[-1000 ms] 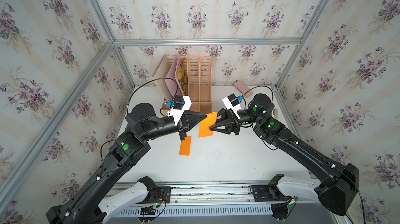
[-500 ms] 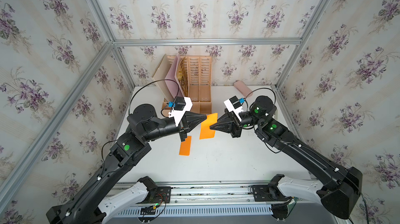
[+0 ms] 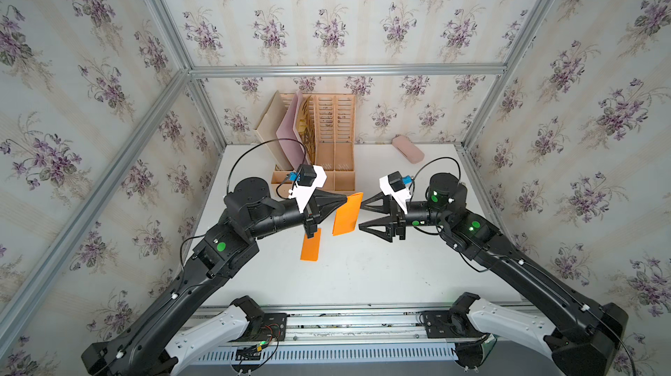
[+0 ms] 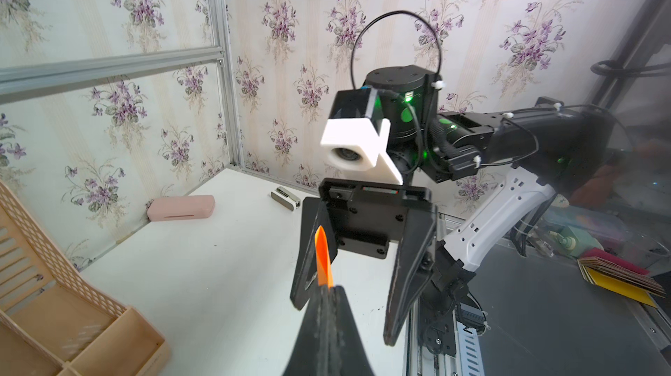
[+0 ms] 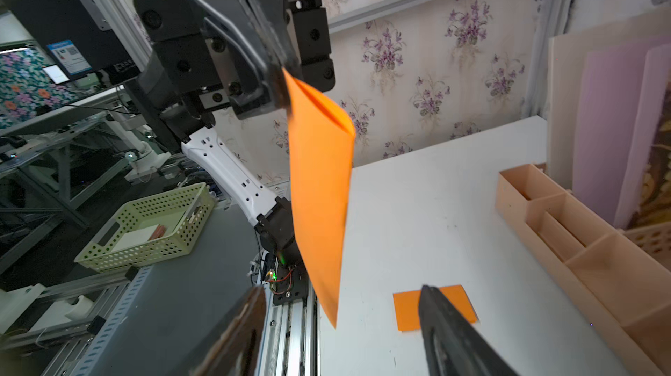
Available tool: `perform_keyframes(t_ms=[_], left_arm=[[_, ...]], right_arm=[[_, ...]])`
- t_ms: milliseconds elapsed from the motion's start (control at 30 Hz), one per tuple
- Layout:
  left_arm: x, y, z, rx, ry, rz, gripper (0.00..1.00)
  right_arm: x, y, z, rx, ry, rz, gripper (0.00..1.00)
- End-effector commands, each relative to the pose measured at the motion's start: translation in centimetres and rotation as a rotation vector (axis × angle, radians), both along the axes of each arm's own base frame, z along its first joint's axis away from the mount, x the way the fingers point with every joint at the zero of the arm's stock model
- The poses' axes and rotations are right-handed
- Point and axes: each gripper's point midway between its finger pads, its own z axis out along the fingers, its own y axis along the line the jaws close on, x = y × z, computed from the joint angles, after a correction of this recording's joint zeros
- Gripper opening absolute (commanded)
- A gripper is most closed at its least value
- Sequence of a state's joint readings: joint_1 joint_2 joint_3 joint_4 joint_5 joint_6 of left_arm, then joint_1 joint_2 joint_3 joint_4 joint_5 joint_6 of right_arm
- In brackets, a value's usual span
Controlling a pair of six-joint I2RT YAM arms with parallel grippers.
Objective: Fold the square paper along the opposite sides
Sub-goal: Smooth out the paper, then place the paper at the center of the board.
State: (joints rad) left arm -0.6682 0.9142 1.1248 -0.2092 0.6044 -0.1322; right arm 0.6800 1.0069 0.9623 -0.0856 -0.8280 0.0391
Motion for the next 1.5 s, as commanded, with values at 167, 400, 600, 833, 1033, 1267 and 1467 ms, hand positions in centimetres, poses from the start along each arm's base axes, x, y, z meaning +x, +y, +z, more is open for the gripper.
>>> perform_keyframes(t_ms=[167, 400, 600, 833, 1033, 1267, 1467], left_arm=[[3.2, -1.6, -6.4, 0.003, 0.190, 0.060, 0.00], [6.3, -2.2, -14.8, 0.045, 0.345, 0.173, 0.00], [8.4, -2.5, -22.0, 0.105, 0.462, 0.258, 0.00], [9.7, -2.1, -28.0, 0.180, 0.538, 0.349, 0.00], [10.4, -1.6, -32.4, 0.299, 0.576, 0.397, 0.00], [11.3, -0.5, -35.4, 0.426, 0.575, 0.444, 0.00], [11.9, -0.2, -36.8, 0.538, 0.565, 0.449, 0.00]], right_arm=[[-0.1, -2.8, -4.1, -0.143, 0.118, -0.168, 0.71], [1.0, -4.5, -7.9, -0.293, 0.161, -0.286, 0.71], [1.1, -4.3, -9.2, -0.346, 0.168, -0.267, 0.69], [0.9, -4.2, -12.7, -0.459, 0.214, -0.268, 0.65], [0.6, -3.6, -15.3, -0.528, 0.243, -0.274, 0.63], [0.3, -2.5, -17.1, -0.565, 0.250, -0.249, 0.63], [0.2, -2.1, -17.2, -0.547, 0.244, -0.233, 0.63]])
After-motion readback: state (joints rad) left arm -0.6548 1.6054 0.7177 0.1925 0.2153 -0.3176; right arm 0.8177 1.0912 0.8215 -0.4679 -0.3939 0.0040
